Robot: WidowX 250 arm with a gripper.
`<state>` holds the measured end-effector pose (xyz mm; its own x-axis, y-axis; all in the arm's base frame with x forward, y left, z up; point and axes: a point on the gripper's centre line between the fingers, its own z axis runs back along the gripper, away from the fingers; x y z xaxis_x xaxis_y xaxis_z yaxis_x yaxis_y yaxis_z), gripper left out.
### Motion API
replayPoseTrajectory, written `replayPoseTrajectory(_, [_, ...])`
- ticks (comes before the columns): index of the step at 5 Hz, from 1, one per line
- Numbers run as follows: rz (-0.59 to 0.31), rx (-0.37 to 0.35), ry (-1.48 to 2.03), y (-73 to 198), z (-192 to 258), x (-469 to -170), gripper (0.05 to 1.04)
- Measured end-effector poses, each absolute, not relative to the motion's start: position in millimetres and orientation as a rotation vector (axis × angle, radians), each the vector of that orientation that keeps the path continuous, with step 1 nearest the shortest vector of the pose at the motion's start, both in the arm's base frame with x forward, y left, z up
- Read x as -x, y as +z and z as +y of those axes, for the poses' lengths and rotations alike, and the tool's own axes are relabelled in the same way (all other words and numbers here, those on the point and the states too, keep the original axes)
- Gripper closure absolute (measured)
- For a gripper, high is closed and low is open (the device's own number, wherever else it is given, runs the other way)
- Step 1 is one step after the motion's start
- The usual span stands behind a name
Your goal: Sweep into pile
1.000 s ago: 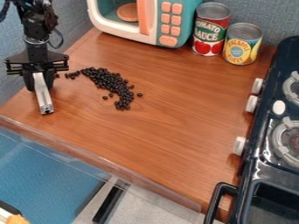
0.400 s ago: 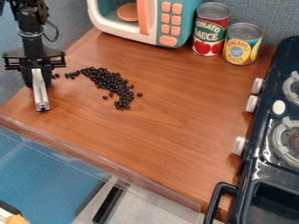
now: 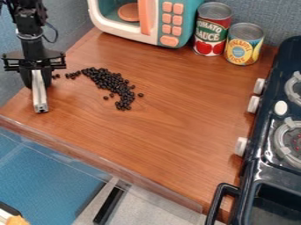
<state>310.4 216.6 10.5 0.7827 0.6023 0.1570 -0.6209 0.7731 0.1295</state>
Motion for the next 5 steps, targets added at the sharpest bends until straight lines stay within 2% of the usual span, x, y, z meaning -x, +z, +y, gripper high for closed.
replayPoseTrajectory(5, [-0.123, -0.174, 0.63, 10, 174, -339, 0.699])
